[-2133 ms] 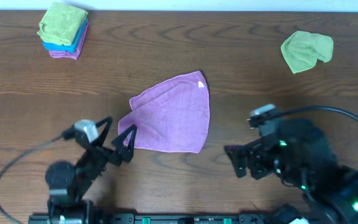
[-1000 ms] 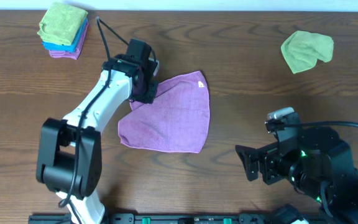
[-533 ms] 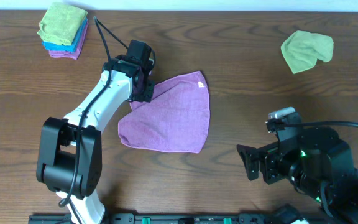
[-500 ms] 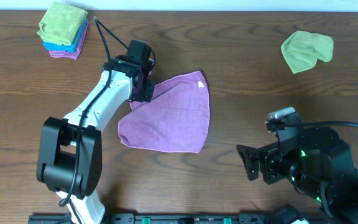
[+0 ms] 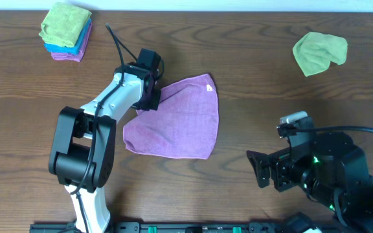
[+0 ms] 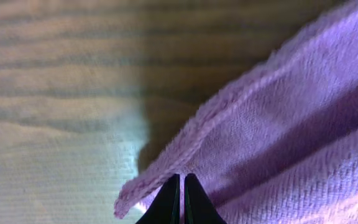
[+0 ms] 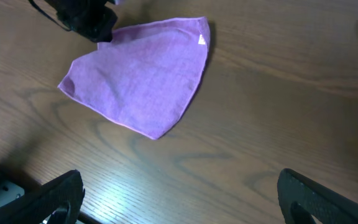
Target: Fold the cloth
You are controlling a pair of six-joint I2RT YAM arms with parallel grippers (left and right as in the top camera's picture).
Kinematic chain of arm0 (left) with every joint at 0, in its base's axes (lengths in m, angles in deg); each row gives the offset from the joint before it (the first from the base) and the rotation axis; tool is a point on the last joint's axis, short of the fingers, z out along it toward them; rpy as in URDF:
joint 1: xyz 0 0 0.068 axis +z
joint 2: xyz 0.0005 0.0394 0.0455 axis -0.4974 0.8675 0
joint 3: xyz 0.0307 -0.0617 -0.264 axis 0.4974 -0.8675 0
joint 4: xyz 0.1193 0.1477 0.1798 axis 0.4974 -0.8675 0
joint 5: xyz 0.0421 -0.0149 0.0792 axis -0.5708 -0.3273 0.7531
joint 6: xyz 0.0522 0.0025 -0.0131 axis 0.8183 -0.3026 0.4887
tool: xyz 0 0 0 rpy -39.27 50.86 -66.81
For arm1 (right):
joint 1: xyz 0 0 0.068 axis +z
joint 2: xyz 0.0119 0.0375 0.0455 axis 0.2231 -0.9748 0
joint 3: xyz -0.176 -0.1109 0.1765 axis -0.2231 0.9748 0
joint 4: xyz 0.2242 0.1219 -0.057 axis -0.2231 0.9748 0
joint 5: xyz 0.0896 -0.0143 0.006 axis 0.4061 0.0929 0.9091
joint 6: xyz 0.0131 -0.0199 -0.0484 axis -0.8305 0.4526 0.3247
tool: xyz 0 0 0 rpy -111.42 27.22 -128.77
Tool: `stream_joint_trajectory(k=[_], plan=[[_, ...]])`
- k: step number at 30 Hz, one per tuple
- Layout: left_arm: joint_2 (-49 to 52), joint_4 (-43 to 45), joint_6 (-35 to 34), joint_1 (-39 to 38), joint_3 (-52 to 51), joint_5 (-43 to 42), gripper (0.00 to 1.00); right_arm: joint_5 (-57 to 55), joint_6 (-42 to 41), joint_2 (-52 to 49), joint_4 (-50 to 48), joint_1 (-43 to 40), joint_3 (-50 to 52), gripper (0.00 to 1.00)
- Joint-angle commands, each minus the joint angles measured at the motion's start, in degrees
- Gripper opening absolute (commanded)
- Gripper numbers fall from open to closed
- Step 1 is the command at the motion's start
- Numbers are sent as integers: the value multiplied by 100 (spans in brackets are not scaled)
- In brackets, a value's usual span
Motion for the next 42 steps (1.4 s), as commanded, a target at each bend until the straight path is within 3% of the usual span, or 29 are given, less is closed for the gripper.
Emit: stream_joint_trajectory(k=[1,13,17,24,27,34,42], plan=[[227,157,-85,11,-20,155,6,-59,39,-13,22,-57,-61,99],[741,516,-81,55,-20,492,6,52,11,-212,17,-57,391,99],[767,1224,98,153,-20,1239,6,160,-72,-372,11,-57,658,99],[785,2988,527,369,-20,1290,6,310,-72,-691,22,-57,774,98],[785,3274,527,407,-20,1266,6,308,-70,-852,2,-57,774,98],[509,2933,367,391,9,1228,6,245,-66,-1287,-293,-57,774,98],[-1272,1731,-345,385,22,1182,6,734,105,-1788,-1567,-509,1591,98]])
